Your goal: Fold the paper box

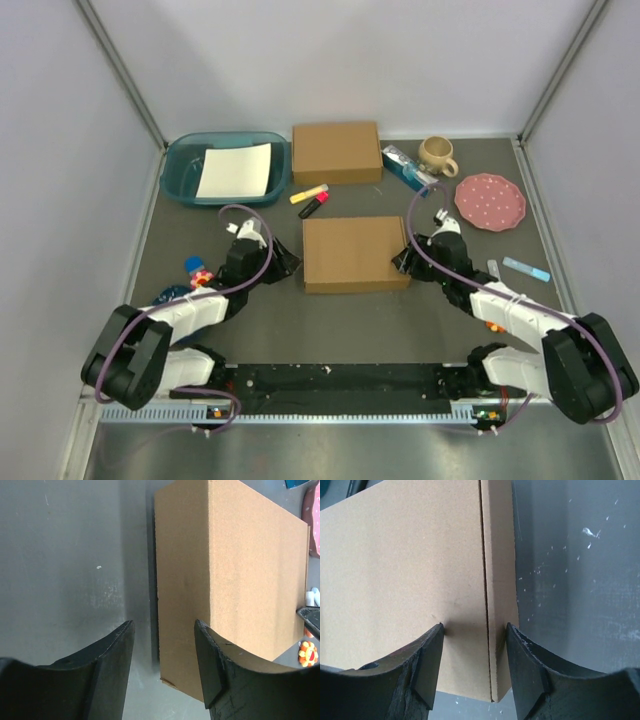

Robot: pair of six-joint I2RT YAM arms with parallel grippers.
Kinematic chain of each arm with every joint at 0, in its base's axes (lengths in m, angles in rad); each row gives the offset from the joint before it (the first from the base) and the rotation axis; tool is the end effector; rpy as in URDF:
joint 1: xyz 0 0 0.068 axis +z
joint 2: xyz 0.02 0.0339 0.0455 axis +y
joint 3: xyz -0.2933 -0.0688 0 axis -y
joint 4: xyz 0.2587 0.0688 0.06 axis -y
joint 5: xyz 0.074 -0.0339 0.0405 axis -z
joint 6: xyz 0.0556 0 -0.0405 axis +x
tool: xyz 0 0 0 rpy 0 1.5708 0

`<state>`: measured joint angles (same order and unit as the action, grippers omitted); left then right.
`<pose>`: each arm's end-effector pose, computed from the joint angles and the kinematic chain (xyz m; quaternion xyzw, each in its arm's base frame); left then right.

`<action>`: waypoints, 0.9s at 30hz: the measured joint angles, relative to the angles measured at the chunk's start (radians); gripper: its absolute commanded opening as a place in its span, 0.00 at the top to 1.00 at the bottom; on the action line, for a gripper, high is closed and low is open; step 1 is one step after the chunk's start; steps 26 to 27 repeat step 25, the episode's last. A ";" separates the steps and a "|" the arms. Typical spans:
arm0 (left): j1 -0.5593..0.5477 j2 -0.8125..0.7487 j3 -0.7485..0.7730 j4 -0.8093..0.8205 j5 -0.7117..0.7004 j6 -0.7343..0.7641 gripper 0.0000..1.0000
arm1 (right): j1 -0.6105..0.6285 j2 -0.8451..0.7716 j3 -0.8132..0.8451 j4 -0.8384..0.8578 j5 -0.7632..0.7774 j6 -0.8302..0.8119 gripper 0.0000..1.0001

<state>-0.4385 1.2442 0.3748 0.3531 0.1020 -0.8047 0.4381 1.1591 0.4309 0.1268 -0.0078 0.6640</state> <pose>0.2250 -0.1118 0.1685 -0.1319 0.8533 -0.3284 0.3829 0.2194 0.1033 0.1816 0.0979 0.8794 0.2469 0.3952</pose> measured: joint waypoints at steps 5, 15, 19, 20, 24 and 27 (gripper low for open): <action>0.003 -0.022 0.016 -0.042 -0.025 0.023 0.41 | 0.010 -0.020 -0.001 -0.031 -0.008 0.012 0.44; 0.004 -0.153 0.159 -0.321 -0.161 0.061 0.39 | -0.029 -0.152 0.048 -0.269 0.028 -0.009 0.40; 0.004 -0.228 0.190 -0.442 -0.234 0.069 0.39 | -0.043 -0.276 0.119 -0.360 0.086 -0.036 0.39; 0.004 -0.251 0.193 -0.469 -0.247 0.071 0.40 | -0.043 -0.321 0.135 -0.368 0.094 -0.044 0.39; 0.004 -0.331 0.195 -0.525 -0.271 0.071 0.42 | -0.044 -0.447 0.188 -0.375 0.116 -0.072 0.38; 0.004 -0.343 0.195 -0.535 -0.280 0.068 0.41 | -0.044 -0.467 0.195 -0.375 0.118 -0.080 0.37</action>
